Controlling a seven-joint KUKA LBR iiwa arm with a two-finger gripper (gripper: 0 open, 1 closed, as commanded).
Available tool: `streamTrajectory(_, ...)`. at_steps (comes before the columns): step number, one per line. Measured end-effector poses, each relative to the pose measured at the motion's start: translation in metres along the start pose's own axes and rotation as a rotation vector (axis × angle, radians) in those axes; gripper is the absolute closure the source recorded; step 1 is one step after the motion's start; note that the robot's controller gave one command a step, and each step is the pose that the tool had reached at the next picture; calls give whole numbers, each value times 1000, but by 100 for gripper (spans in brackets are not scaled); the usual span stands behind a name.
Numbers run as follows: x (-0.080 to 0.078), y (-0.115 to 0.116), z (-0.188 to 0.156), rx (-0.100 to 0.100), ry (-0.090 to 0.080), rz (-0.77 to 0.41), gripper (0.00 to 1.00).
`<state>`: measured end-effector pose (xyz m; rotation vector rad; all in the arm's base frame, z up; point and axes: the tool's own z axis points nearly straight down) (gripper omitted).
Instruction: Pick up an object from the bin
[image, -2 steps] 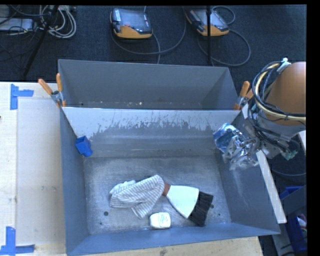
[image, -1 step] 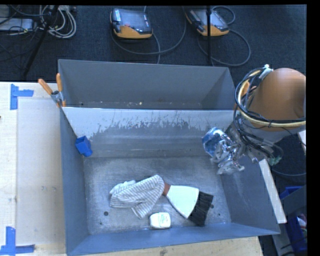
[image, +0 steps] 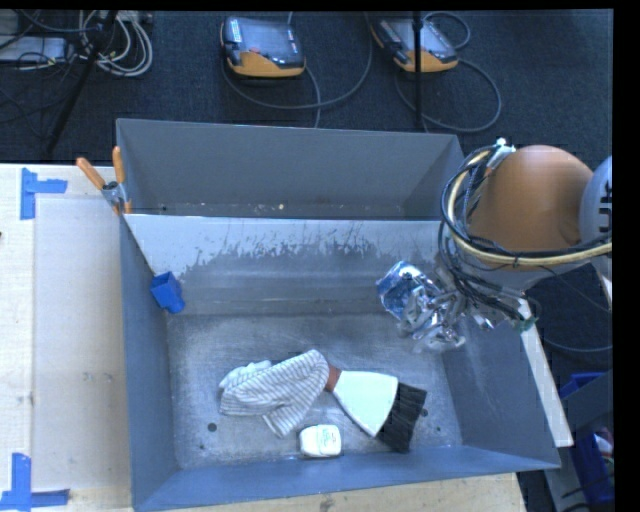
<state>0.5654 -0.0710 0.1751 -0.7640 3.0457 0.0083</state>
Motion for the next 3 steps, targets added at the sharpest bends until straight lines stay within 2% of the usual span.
streamTrajectory(1, 7, -20, 20, 3, 4, -249, 100)
streamTrajectory(2, 0, -20, -22, -2, 7, -248, 100)
streamTrajectory(3, -5, -25, -2, 12, -6, -230, 100)
